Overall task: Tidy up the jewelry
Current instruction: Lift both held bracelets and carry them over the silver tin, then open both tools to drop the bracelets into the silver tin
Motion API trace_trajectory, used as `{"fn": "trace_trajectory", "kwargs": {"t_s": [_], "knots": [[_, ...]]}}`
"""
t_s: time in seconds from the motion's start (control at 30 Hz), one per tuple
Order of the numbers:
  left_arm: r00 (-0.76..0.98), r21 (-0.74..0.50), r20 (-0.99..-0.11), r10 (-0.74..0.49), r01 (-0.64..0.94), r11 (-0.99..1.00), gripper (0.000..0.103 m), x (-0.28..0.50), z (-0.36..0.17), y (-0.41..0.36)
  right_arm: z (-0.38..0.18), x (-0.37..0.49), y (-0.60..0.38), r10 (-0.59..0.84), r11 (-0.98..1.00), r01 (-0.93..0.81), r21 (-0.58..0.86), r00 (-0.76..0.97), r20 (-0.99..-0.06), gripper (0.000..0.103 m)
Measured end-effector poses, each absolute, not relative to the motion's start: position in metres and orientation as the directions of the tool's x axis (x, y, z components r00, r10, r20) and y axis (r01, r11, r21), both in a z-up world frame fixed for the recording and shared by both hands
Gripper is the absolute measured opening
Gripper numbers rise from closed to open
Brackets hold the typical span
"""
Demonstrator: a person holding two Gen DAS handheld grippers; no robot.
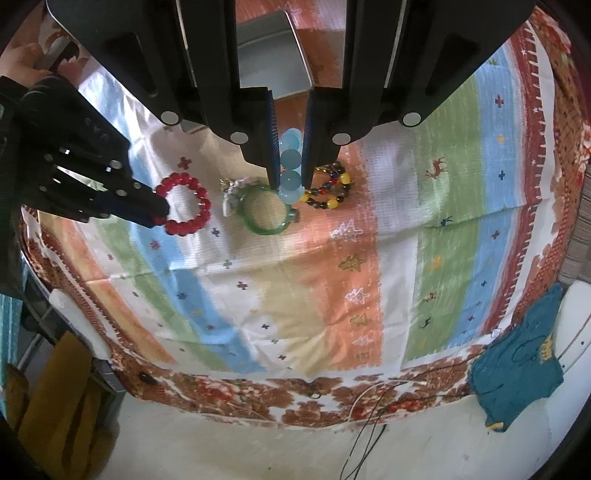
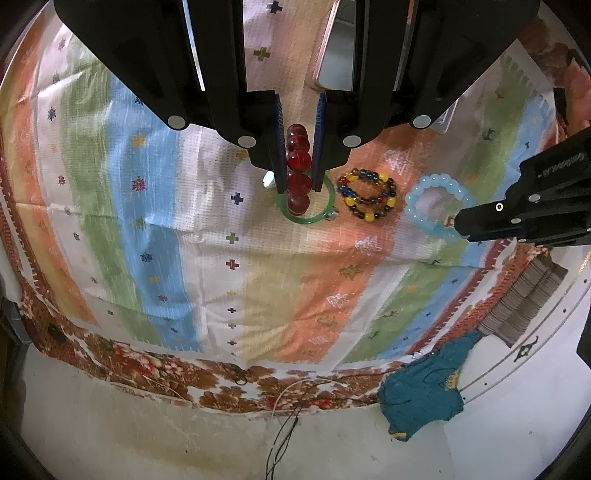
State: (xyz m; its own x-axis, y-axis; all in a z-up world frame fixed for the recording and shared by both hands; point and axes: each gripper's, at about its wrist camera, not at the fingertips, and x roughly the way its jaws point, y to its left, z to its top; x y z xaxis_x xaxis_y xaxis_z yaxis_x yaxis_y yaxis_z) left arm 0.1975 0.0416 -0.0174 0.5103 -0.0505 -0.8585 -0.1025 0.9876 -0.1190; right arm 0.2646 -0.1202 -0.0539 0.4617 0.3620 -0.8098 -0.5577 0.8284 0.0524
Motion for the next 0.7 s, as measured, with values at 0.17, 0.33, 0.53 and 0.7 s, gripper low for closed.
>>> {"fn": "trace_trajectory", "kwargs": {"t_s": [0.17, 0.33, 0.53, 0.7], "knots": [[0.522, -0.117, -0.851, -0.061, -0.074, 0.990, 0.011, 0.186, -0.011, 0.030, -0.050, 0.256, -0.121, 0.369, 0.824, -0.565, 0.051, 0.465, -0.804, 0.014], [0.543, -0.123, -0.836, -0.078, -0.046, 0.991, 0.011, 0.172, -0.002, 0.021, -0.041, 0.243, -0.122, 0.390, 0.813, -0.580, 0.056, 0.471, -0.791, 0.014], [0.566, -0.135, -0.819, -0.098, -0.024, 0.991, 0.011, 0.154, 0.006, 0.013, -0.034, 0.225, -0.123, 0.413, 0.798, -0.599, 0.060, 0.472, -0.779, 0.014], [0.575, -0.141, -0.811, -0.109, -0.011, 0.990, 0.011, 0.139, 0.008, 0.007, -0.031, 0.209, -0.124, 0.424, 0.787, -0.614, 0.060, 0.467, -0.775, 0.014]]}}
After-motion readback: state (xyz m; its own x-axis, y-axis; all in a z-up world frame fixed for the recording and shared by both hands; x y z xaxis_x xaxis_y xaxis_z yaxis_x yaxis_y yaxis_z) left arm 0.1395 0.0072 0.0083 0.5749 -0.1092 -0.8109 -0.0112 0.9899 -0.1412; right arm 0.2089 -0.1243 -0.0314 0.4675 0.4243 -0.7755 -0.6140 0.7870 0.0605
